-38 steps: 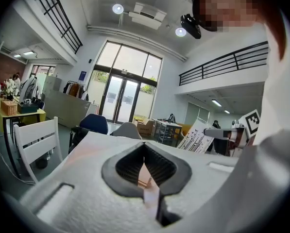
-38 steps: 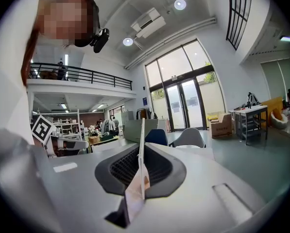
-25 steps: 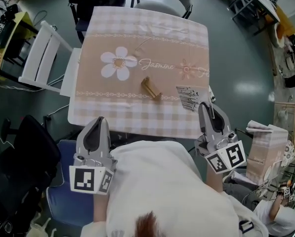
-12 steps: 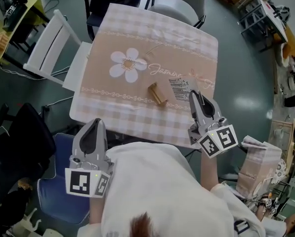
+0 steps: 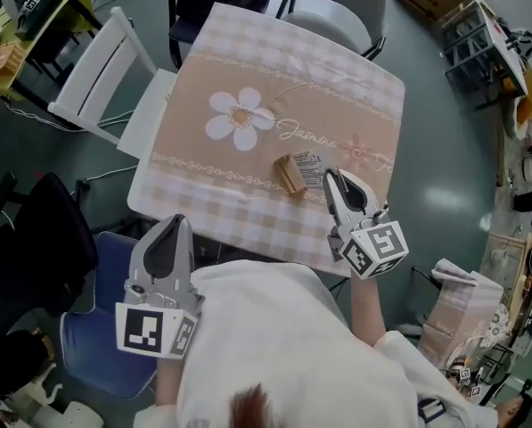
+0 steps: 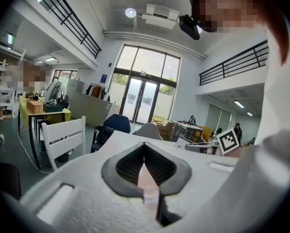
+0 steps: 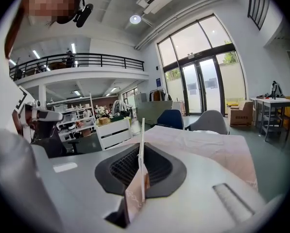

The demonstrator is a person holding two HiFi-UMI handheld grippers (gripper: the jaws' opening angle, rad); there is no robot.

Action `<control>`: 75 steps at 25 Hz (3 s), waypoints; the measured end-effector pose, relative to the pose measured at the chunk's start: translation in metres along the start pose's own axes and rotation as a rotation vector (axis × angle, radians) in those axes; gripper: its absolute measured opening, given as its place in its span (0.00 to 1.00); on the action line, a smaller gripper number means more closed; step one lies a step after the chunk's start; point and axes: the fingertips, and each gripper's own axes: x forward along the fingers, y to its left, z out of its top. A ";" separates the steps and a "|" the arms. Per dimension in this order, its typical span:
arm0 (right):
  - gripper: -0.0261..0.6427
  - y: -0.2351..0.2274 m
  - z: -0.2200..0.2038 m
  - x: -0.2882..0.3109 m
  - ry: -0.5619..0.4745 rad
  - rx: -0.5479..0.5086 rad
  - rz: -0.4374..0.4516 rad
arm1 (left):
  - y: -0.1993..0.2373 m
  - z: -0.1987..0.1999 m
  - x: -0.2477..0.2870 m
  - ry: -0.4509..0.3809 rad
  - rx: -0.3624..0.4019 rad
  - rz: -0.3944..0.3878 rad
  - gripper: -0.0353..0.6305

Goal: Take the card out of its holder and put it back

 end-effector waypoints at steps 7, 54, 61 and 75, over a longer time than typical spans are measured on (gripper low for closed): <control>0.07 -0.007 -0.016 0.010 0.047 -0.015 0.000 | 0.001 -0.003 0.000 0.007 -0.016 0.014 0.05; 0.07 -0.004 -0.054 0.034 0.173 -0.044 0.012 | 0.010 0.000 -0.012 -0.020 -0.026 0.083 0.05; 0.07 -0.005 -0.063 0.039 0.190 -0.046 0.017 | 0.011 0.000 -0.014 -0.023 -0.025 0.083 0.05; 0.07 -0.005 -0.077 0.045 0.215 -0.035 0.029 | 0.013 -0.001 -0.013 -0.022 -0.028 0.082 0.05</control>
